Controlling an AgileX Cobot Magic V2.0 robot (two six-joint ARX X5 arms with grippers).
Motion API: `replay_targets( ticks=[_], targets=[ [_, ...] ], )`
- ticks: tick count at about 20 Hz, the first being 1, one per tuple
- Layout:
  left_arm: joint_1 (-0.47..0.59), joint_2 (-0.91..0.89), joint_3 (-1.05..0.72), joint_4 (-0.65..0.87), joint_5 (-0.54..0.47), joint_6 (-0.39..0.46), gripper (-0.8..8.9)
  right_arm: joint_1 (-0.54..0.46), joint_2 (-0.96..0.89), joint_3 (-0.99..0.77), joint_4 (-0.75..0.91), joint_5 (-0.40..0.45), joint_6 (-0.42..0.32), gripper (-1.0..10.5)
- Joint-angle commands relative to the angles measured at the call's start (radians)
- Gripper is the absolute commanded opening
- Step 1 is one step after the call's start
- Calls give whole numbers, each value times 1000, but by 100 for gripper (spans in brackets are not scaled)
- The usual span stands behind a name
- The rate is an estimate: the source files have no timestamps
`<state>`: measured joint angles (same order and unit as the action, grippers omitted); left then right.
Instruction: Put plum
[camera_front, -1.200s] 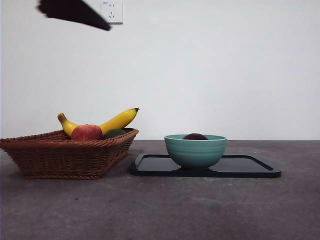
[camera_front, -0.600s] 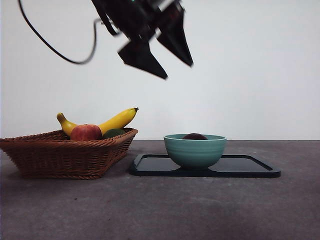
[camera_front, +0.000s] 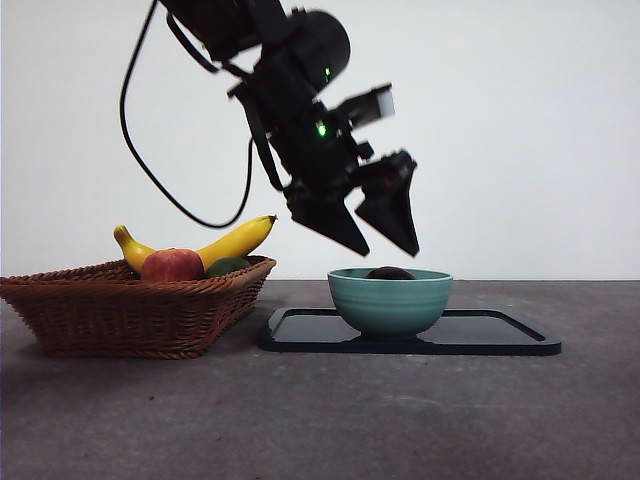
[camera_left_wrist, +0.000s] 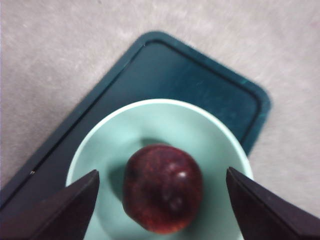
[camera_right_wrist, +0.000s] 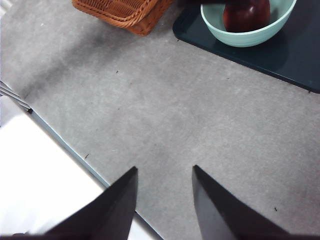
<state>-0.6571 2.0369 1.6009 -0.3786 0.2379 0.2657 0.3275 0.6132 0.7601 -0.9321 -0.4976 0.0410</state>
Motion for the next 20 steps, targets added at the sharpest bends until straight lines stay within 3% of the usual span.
replay_targets(
  ticks=[1,20],
  targets=[
    [-15,45,28,16,-8,31,406,6,5,5,-5,-4,-2,175],
    [-30,83,28,16,-25,67,404,6,5,5,-18,-4,-3,175]
  ],
)
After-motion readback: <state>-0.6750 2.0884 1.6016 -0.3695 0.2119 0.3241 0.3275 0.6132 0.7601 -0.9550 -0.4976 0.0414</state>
